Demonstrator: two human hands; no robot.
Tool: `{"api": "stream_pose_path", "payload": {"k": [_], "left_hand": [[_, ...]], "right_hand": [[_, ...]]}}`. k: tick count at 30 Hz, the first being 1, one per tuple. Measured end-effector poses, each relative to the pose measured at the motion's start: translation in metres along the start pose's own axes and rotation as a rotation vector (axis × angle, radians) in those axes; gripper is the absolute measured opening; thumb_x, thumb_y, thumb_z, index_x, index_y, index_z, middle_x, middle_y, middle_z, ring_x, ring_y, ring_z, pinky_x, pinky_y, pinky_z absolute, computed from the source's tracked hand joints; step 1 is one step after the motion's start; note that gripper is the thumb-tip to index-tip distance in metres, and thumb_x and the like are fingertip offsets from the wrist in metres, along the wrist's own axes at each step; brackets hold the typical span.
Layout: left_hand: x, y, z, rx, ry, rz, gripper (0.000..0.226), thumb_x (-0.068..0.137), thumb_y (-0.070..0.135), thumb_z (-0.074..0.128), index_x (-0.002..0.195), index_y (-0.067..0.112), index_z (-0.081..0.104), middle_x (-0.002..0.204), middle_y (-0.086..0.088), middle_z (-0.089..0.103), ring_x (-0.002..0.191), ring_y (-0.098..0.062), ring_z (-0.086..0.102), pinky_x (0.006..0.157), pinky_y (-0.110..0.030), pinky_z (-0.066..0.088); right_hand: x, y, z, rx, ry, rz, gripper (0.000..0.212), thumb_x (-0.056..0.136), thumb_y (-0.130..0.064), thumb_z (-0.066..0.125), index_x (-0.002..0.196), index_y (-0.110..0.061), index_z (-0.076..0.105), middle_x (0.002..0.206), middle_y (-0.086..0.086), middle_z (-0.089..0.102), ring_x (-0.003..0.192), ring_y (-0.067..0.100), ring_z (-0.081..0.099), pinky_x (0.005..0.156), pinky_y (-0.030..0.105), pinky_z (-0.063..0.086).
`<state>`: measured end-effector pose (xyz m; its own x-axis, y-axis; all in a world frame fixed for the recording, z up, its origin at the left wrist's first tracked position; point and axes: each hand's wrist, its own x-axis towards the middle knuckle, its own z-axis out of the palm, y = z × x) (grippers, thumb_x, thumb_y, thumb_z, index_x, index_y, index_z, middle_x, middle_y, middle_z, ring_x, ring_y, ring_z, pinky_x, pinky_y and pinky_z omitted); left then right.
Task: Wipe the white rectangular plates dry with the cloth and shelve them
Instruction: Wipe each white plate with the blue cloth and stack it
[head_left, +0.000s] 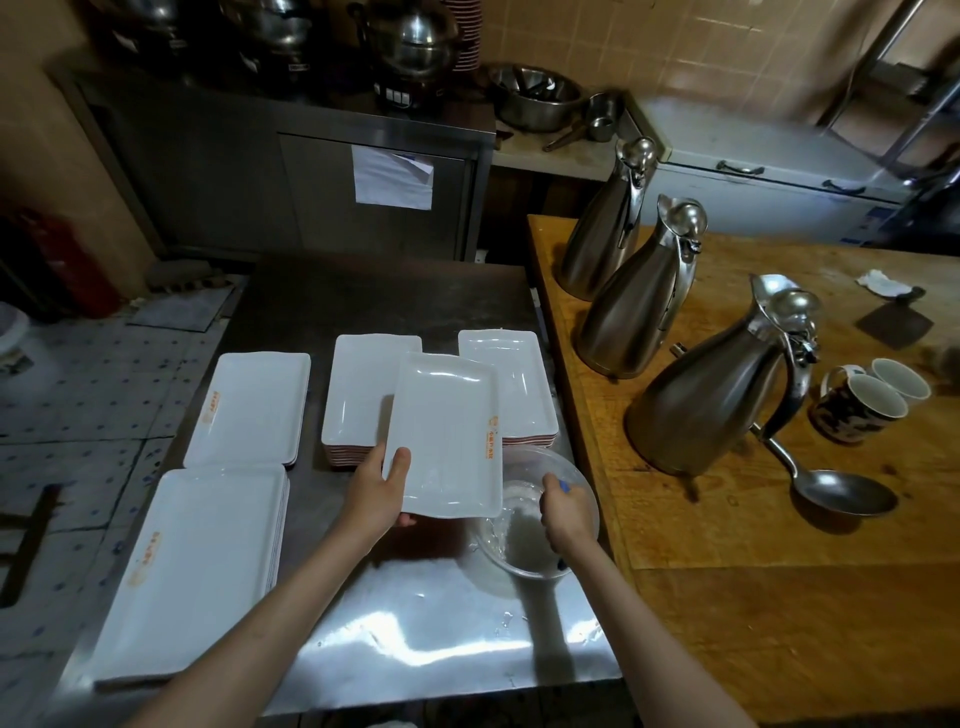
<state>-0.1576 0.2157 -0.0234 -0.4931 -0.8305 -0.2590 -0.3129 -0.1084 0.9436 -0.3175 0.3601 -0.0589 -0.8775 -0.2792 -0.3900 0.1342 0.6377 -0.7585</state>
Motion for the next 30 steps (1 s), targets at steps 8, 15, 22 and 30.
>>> {"api": "stream_pose_path", "payload": {"k": [8, 15, 22, 30], "left_hand": [[-0.002, -0.003, 0.0, -0.031, -0.02, -0.008, 0.019, 0.101, 0.023, 0.041, 0.114, 0.016, 0.053, 0.091, 0.004, 0.057, 0.07, -0.003, 0.053, 0.04, -0.006, 0.041], [-0.002, -0.004, 0.0, -0.033, -0.017, -0.008, 0.024, 0.101, 0.022, 0.041, 0.118, 0.012, 0.054, 0.09, 0.006, 0.057, 0.069, -0.003, 0.053, 0.04, -0.005, 0.04], [0.001, -0.009, -0.005, -0.015, -0.042, -0.083, 0.026, 0.1, 0.033, 0.041, 0.117, 0.017, 0.054, 0.098, -0.005, 0.062, 0.064, -0.015, 0.058, 0.043, -0.028, 0.052], [0.005, -0.012, -0.003, -0.033, -0.045, -0.096, 0.025, 0.1, 0.032, 0.043, 0.115, 0.017, 0.055, 0.094, -0.009, 0.062, 0.054, -0.016, 0.054, 0.039, -0.025, 0.047]], "right_hand": [[-0.003, 0.0, 0.0, -0.008, 0.045, -0.008, 0.034, 0.089, -0.019, 0.041, 0.057, -0.009, 0.046, 0.054, 0.008, 0.045, 0.051, 0.022, 0.043, 0.052, 0.028, 0.034], [0.004, -0.003, 0.0, -0.043, -0.13, 0.111, 0.045, 0.092, -0.038, 0.031, 0.058, -0.014, 0.046, 0.057, 0.006, 0.047, 0.049, 0.018, 0.039, 0.047, 0.023, 0.028], [-0.005, -0.005, -0.002, -0.049, 0.07, -0.041, 0.045, 0.094, -0.02, 0.033, 0.053, -0.009, 0.047, 0.054, 0.01, 0.047, 0.055, 0.024, 0.047, 0.056, 0.033, 0.036], [-0.004, -0.022, -0.019, 0.144, -0.302, -0.005, 0.021, 0.089, -0.022, 0.034, 0.1, -0.005, 0.04, 0.052, 0.007, 0.05, 0.037, 0.022, 0.044, 0.039, 0.026, 0.035]]}}
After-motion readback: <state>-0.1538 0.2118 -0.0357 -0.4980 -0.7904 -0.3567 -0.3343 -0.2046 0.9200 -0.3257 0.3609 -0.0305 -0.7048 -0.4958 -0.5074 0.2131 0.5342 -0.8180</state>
